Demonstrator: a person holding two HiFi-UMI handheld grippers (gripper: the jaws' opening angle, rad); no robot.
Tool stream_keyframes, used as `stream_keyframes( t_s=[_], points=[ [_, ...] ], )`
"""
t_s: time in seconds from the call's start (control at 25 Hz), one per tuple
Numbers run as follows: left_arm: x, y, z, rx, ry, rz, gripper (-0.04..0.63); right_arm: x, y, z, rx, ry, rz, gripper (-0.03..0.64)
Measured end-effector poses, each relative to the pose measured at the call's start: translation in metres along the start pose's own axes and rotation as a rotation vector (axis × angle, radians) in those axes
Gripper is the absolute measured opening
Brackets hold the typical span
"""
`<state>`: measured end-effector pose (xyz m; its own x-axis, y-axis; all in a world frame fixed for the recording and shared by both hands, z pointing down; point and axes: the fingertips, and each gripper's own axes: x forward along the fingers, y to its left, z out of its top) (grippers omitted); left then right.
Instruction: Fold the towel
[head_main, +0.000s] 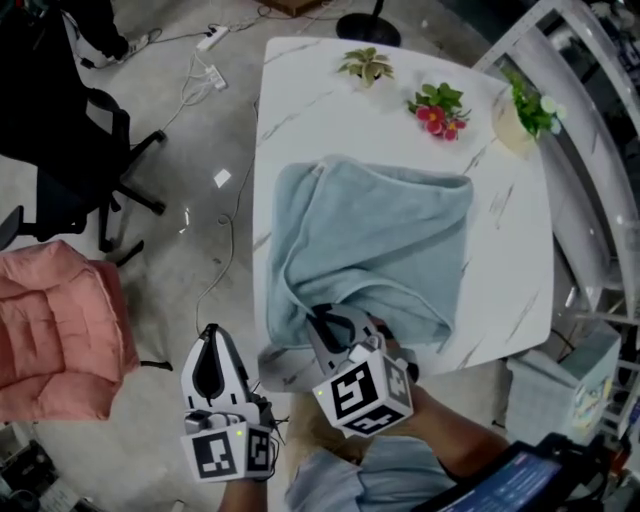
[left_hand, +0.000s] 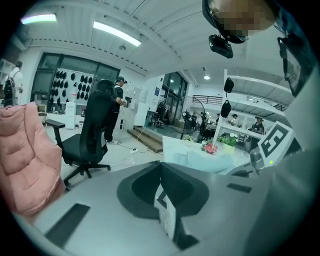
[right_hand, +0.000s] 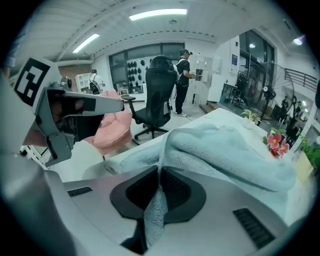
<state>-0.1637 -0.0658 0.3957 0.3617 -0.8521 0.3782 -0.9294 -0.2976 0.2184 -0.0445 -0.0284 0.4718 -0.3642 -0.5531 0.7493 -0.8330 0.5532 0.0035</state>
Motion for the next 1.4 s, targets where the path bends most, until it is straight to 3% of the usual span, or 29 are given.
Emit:
stream_keyframes(
  t_s=[0.32, 0.6, 0.68, 0.84, 0.92, 1.16, 1.4],
  points=[
    [-0.006, 0.006, 0.029, -0.004, -0.016, -0.01, 0.005, -0.021, 0.041, 0.024, 0.035, 0.019, 0.062, 0.032],
    [-0.008, 0.012, 0.034, 0.038, -0.024, -0.032, 0.005, 0.005, 0.07, 0.007, 0.057, 0.077, 0.105, 0.04],
    [-0.007, 0.013, 0.031, 0.041, -0.023, -0.033, 0.005, 0.016, 0.075, 0.004, 0.066, 0.07, 0.138, 0.06],
    [-0.008, 0.009, 0.028, 0.04, -0.037, -0.033, 0.005, 0.009, 0.079, 0.013, 0.085, 0.018, 0.219, 0.163],
    [-0.01, 0.004, 0.024, 0.042, -0.026, -0.027, 0.005, -0.01, 0.073, 0.016, 0.103, -0.017, 0.23, 0.166],
    [-0.012, -0.048, 0.025, 0.068, -0.044, -0.082, 0.005, -0.081, 0.013, -0.011, 0.087, -0.053, 0.116, 0.166],
    [-0.009, -0.103, 0.006, 0.079, -0.014, -0.161, 0.005, -0.118, -0.043, -0.065, -0.084, 0.027, -0.019, 0.138]
  ],
)
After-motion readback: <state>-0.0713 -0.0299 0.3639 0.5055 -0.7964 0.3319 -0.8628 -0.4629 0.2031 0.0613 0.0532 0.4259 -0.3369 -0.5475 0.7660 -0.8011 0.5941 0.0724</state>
